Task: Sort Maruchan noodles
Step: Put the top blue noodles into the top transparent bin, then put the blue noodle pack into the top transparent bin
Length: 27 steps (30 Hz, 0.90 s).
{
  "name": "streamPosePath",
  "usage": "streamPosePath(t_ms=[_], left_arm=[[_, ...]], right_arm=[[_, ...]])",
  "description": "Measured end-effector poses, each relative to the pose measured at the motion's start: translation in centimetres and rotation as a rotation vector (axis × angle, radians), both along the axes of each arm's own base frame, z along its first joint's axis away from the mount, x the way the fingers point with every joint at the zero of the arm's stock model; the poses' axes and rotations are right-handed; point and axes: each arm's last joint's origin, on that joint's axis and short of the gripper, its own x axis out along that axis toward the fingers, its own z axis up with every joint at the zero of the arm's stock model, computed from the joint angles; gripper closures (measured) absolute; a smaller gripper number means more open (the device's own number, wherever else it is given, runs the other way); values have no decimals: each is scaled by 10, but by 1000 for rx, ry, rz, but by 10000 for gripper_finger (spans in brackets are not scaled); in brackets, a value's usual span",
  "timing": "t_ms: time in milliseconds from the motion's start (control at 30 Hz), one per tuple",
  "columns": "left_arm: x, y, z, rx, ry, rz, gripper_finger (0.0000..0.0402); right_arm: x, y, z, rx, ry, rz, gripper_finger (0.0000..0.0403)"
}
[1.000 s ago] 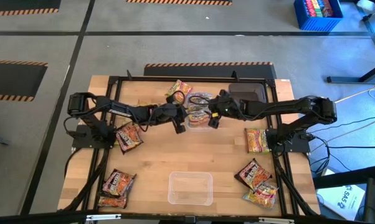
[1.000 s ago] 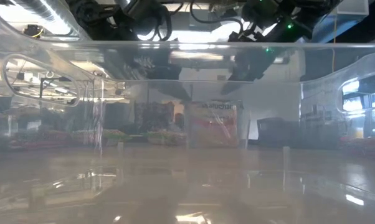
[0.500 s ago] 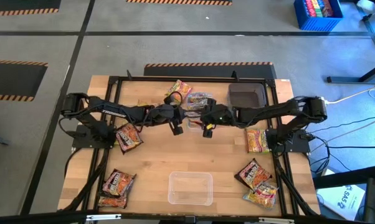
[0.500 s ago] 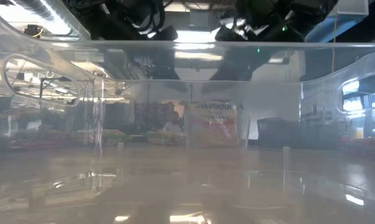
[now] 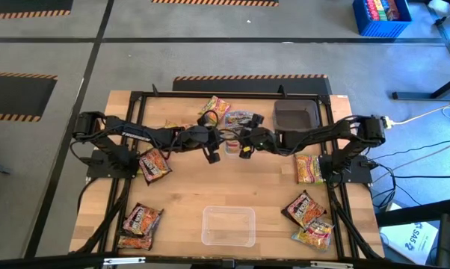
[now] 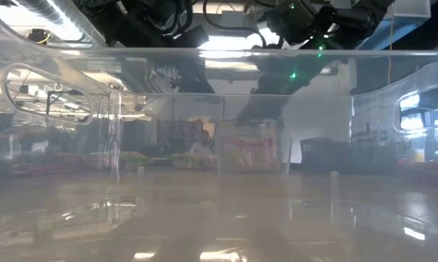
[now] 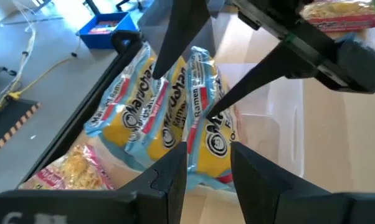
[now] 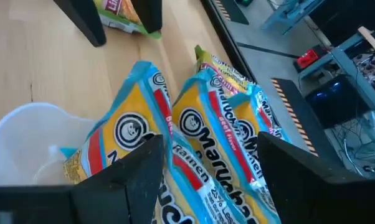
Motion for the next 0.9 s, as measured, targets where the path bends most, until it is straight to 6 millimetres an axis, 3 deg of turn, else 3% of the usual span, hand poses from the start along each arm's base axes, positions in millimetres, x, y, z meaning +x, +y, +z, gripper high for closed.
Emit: streamPosePath(t_ms=[67, 200, 433, 633, 900], left_arm=[[0, -2, 0, -8, 0, -23, 285], [2, -5, 2, -27, -23, -75, 285], [6, -18, 5, -71, -73, -189, 285], [6, -26, 5, -75, -76, -219, 285], [6, -27, 6, -78, -83, -218, 285]], right_arm=[[-2, 11, 8, 25, 2, 17, 164], [-15, 45, 50, 109, -26, 71, 164], [-78, 87, 89, 339, -22, 77, 164], [-122, 119, 89, 610, 54, 105, 164], [-146, 157, 71, 859, 155, 40, 164]])
